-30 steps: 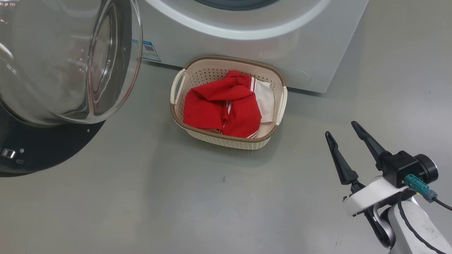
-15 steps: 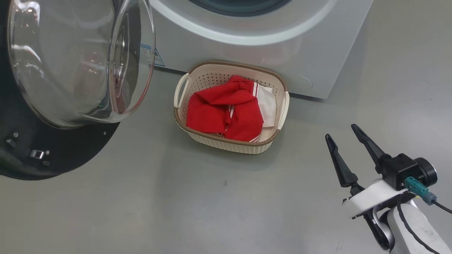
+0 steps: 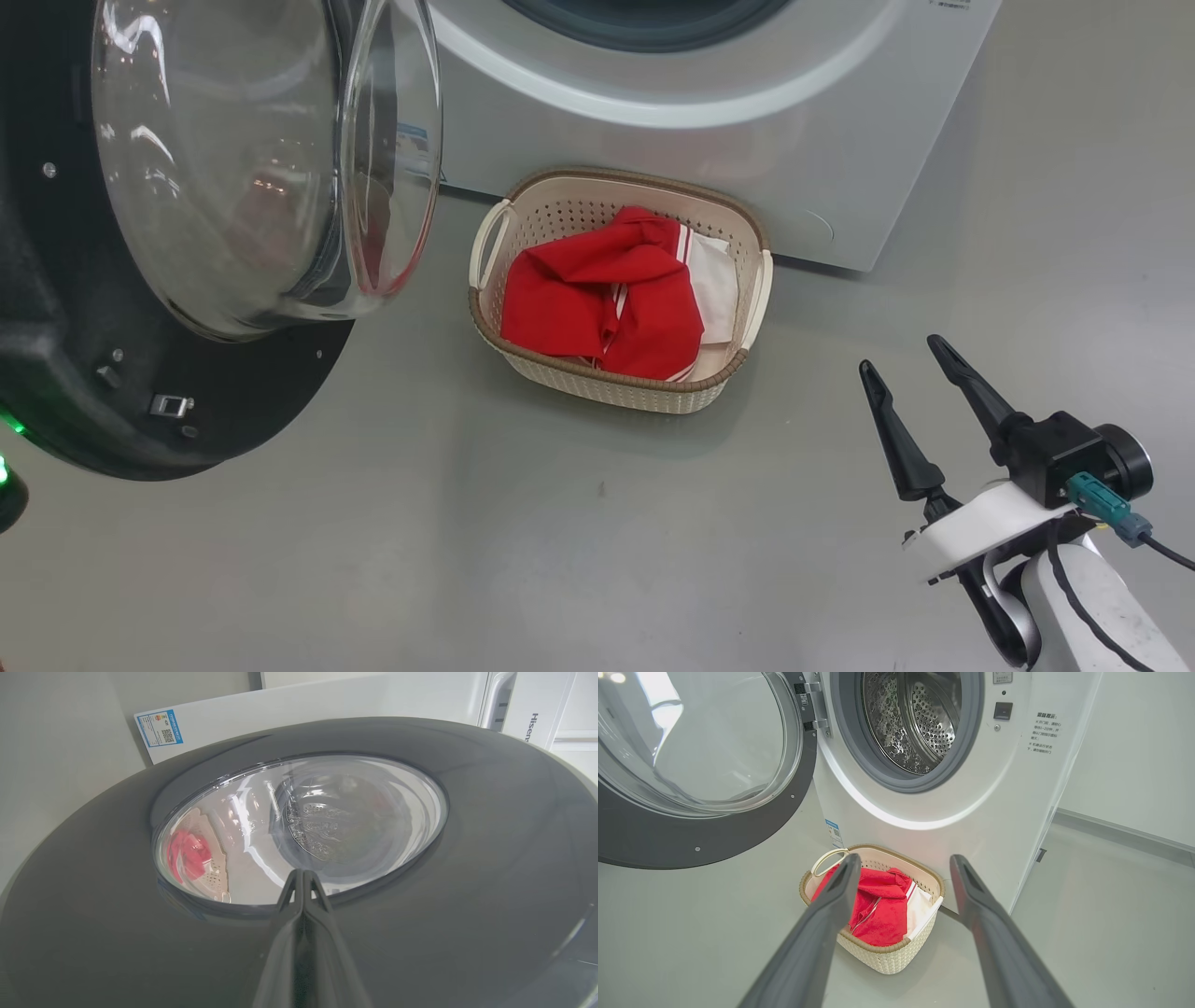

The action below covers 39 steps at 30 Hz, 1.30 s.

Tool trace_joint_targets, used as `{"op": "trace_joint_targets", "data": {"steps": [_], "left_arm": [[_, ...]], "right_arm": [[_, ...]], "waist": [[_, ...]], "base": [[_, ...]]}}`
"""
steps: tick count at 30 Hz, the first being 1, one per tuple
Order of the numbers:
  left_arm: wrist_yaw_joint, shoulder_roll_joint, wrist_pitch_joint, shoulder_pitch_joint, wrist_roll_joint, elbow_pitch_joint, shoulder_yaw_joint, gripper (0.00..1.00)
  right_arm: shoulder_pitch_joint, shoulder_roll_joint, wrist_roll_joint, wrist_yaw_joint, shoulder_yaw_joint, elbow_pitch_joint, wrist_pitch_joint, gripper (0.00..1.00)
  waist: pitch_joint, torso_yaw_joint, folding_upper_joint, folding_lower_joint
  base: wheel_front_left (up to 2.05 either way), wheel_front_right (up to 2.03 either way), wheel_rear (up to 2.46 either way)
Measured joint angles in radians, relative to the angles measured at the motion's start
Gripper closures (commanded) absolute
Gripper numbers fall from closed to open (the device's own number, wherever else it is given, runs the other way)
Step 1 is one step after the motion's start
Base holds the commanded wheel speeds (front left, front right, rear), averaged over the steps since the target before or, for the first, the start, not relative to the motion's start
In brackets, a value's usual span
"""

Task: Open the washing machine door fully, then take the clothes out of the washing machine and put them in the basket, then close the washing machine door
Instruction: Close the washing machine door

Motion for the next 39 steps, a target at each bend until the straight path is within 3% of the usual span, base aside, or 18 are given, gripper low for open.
{"op": "trace_joint_targets", "data": {"steps": [19, 27, 33, 39], "left_arm": [[0.0, -0.13, 0.049, 0.066, -0.043, -0.153, -0.03, 1.0], [0.001, -0.133, 0.037, 0.112, -0.032, -0.218, -0.031, 1.0], [0.001, -0.133, -0.032, 0.165, 0.026, -0.254, -0.019, 1.0], [-0.016, -0.092, -0.153, 0.238, 0.173, -0.306, -0.021, 1.0]], "right_arm": [[0.001, 0.015, 0.0, 0.0, -0.005, 0.001, -0.001, 0.0], [0.014, 0.022, 0.0, 0.0, -0.005, 0.003, -0.001, 0.0], [0.022, 0.026, 0.0, 0.0, -0.005, 0.01, -0.001, 0.0], [0.038, 0.036, 0.007, 0.0, -0.007, 0.017, -0.001, 0.0]], "waist": [[-0.014, 0.002, 0.0, 0.0], [-0.023, 0.001, 0.0, 0.0], [-0.038, 0.002, 0.0, 0.0], [-0.059, 0.006, 0.0, 0.0]], "base": [[0.0, 0.0, 0.0], [0.0, 0.0, 0.0], [0.0, 0.0, 0.0], [0.0, 0.0, 0.0]]}}
